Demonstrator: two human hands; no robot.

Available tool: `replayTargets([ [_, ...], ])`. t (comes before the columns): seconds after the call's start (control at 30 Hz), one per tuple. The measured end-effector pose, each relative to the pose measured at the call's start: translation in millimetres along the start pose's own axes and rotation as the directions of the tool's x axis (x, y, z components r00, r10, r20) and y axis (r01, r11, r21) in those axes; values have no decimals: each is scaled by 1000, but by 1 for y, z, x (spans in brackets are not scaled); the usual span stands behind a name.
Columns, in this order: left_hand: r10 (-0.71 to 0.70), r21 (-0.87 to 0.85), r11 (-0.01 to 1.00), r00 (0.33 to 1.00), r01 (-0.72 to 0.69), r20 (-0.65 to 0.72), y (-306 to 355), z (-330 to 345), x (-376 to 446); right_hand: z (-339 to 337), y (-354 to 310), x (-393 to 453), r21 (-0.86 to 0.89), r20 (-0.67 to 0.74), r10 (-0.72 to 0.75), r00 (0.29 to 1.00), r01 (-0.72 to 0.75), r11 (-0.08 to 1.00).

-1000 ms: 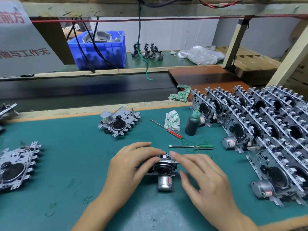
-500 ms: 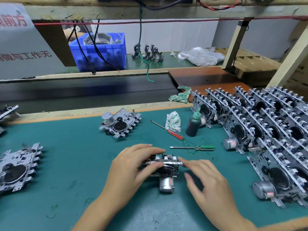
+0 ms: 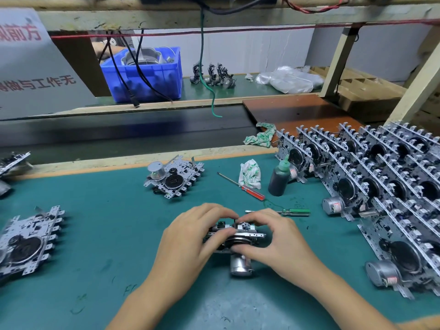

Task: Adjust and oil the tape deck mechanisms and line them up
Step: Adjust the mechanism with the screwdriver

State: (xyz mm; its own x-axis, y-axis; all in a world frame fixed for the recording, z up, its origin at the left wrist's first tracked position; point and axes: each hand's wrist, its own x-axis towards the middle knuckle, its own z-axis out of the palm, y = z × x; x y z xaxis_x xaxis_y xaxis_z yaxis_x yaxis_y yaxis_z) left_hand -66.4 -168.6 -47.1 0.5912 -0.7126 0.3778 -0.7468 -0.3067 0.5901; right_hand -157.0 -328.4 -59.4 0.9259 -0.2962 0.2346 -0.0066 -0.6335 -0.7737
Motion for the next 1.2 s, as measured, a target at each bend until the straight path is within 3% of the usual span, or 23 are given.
replayTargets([
  [0.33, -9, -30, 999, 998, 11, 60, -7, 1, 1, -4, 1, 2, -27, 64, 43, 997, -41, 999],
  [0.43, 2, -17, 1000, 999, -1, 54, -8, 2, 1, -6, 12, -14, -227, -4, -34, 999, 32, 973],
  [0.5, 10, -14, 1000, 999, -10, 45, -8, 2, 0, -8, 18, -25, -424, -68, -174, 982, 129, 896],
  [0.6, 21, 5, 1000, 999, -21, 44, -7, 2, 2, -7, 28, -34, -574, -19, -299, 954, 235, 785],
  [0.87, 15, -117, 993, 999, -9, 50, -10, -6, -1, -12, 17, -34, -569, 3, -197, 980, 164, 806],
  [1.0, 136, 75, 989, 988, -130, -79, -10, -13, 1, -27, 3, -24, -336, -83, -158, 984, 122, 934],
  [1.2, 184, 147, 973, 983, -178, -27, -9, -17, 19, -40, -7, 7, -507, 204, -258, 944, 328, 797],
])
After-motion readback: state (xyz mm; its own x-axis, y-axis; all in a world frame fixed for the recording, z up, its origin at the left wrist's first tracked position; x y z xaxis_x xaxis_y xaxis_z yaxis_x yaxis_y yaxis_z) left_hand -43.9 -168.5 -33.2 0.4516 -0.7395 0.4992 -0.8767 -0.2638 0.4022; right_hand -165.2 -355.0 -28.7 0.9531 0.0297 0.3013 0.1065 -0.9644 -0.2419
